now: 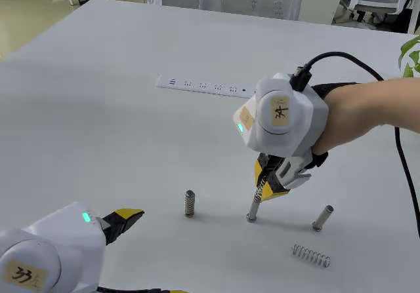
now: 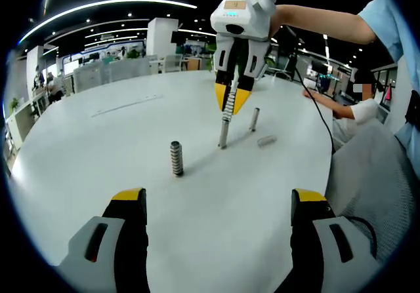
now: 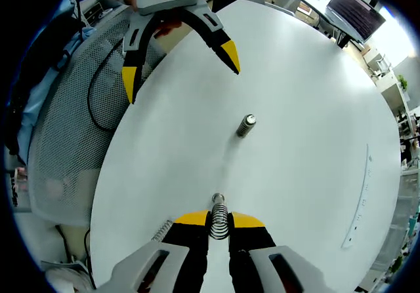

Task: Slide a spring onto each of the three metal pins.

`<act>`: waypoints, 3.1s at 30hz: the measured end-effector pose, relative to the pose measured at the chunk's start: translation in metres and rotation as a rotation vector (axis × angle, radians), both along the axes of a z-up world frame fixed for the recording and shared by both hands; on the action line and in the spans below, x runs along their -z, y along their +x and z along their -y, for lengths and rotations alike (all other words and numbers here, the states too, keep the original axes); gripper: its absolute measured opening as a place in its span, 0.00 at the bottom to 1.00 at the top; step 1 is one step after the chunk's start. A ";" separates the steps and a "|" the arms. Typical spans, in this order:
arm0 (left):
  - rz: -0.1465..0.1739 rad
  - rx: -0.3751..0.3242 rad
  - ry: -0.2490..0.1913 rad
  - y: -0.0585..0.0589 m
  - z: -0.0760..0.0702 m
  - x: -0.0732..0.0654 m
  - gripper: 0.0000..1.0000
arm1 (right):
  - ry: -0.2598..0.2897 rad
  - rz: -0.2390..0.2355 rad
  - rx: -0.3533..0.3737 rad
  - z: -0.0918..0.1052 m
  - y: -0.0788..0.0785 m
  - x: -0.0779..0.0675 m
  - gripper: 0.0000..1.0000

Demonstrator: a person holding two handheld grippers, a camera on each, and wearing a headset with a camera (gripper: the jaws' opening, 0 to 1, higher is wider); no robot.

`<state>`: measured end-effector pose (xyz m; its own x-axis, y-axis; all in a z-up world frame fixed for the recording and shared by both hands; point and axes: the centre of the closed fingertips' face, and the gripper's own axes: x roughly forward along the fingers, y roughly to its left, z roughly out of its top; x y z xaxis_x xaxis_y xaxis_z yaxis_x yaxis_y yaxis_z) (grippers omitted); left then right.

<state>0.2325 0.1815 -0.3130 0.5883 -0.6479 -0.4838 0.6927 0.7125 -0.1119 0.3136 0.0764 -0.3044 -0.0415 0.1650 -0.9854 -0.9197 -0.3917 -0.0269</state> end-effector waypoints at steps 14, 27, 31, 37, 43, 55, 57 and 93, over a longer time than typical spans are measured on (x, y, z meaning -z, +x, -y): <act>-0.011 -0.013 -0.003 -0.003 -0.005 0.002 0.88 | -0.035 -0.010 -0.014 -0.002 0.000 0.013 0.08; -0.017 -0.026 -0.005 -0.004 -0.009 0.003 0.88 | -0.070 -0.023 -0.020 -0.001 0.000 0.035 0.08; -0.018 -0.023 -0.007 -0.004 -0.007 0.003 0.87 | -0.085 -0.030 -0.011 0.000 0.001 0.042 0.08; -0.020 -0.020 -0.013 -0.004 -0.006 0.003 0.86 | -0.094 -0.033 -0.011 -0.001 0.001 0.047 0.08; -0.022 -0.021 -0.014 -0.004 -0.007 0.004 0.86 | -0.102 -0.035 -0.011 0.000 0.001 0.052 0.08; -0.025 -0.018 -0.014 -0.004 -0.006 0.004 0.86 | -0.084 -0.058 0.005 -0.005 -0.005 0.054 0.08; -0.024 -0.016 -0.017 -0.004 -0.006 0.004 0.86 | -0.088 -0.049 -0.007 -0.004 -0.005 0.055 0.08; -0.005 0.002 -0.010 -0.001 -0.001 -0.004 0.86 | 0.066 -0.027 0.109 -0.005 -0.006 0.057 0.99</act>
<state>0.2320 0.1826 -0.3094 0.5845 -0.6542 -0.4800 0.6939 0.7096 -0.1223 0.3076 0.0817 -0.3612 -0.0460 0.2345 -0.9710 -0.9574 -0.2879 -0.0241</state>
